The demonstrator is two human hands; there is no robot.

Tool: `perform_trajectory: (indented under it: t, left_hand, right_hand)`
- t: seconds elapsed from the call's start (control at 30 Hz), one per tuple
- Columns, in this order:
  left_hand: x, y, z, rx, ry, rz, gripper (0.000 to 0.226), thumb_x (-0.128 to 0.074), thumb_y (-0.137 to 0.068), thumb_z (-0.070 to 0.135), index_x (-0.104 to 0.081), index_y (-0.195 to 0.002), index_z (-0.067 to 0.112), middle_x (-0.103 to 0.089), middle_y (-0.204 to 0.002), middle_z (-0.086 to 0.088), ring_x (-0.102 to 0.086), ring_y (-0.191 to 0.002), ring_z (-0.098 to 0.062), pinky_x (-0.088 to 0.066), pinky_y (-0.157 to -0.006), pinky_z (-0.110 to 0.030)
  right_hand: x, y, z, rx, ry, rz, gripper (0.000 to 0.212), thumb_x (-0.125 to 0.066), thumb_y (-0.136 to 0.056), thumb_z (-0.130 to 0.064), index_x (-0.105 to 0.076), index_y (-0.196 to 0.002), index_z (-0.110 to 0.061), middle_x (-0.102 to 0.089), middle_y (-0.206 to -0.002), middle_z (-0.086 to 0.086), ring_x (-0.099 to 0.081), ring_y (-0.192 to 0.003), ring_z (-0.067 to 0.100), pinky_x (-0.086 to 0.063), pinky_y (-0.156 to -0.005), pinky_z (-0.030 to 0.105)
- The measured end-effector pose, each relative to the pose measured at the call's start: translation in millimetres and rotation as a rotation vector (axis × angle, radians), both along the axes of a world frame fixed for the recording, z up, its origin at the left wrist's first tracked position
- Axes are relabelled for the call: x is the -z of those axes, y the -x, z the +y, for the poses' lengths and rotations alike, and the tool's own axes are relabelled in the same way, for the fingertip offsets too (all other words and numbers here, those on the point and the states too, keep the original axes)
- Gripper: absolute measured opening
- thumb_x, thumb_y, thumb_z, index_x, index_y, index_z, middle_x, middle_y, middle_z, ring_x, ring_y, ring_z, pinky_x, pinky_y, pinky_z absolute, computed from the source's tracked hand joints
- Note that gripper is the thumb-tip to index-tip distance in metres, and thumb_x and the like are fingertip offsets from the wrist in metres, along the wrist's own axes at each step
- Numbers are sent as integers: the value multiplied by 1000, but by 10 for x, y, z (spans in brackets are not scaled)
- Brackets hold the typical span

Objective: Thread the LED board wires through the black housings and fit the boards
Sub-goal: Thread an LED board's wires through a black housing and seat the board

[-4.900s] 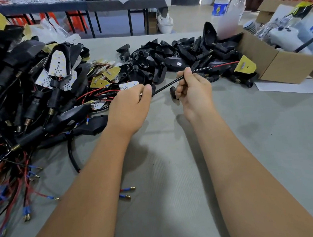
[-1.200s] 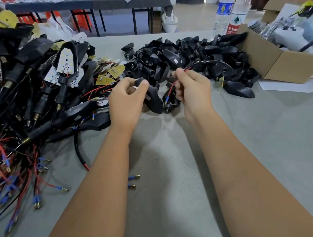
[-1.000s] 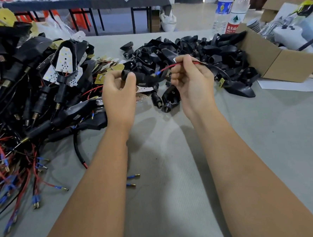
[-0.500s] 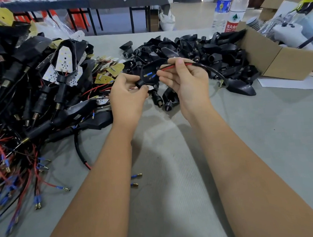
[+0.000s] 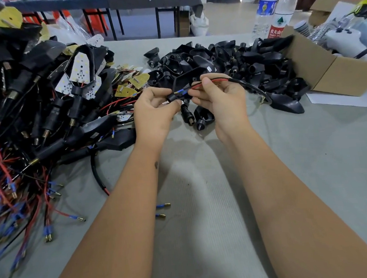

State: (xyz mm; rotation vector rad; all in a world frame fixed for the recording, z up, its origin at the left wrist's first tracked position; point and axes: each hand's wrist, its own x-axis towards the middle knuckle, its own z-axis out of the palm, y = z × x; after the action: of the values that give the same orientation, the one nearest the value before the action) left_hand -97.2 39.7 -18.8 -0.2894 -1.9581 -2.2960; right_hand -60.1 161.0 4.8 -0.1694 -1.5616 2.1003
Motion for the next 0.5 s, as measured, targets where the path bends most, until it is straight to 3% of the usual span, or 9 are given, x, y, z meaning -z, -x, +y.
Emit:
perform_trajectory:
  t: [0.13, 0.27, 0.5]
  left_hand:
    - [-16, 0, -22, 37, -93, -45, 28, -69, -80, -9, -63, -88, 17, -71, -76, 3, -65, -68, -9, -52, -65, -23]
    - [-25, -8, -18, 93, -152, -73, 27, -69, -81, -9, -67, -88, 16, -73, -74, 3, -67, -72, -10, -56, -76, -22]
    - [-27, -16, 5, 104, -186, -83, 24, -69, -83, -8, -68, -91, 15, -74, -78, 1, -69, -75, -10, -56, -74, -21]
  right_hand:
    - [25, 12, -6, 56, -68, -43, 17, -50, -98, 0, -61, -88, -8, -69, -81, 10, -72, -71, 15, -58, -65, 23]
    - [51, 25, -14, 101, -66, -63, 17, -50, -97, 1, -61, -86, -7, -69, -79, 10, -72, -72, 17, -59, -68, 26]
    - [26, 25, -24, 78, 27, -43, 13, -51, -97, 2, -61, -90, -4, -69, -79, 10, -72, -71, 17, -60, -68, 27]
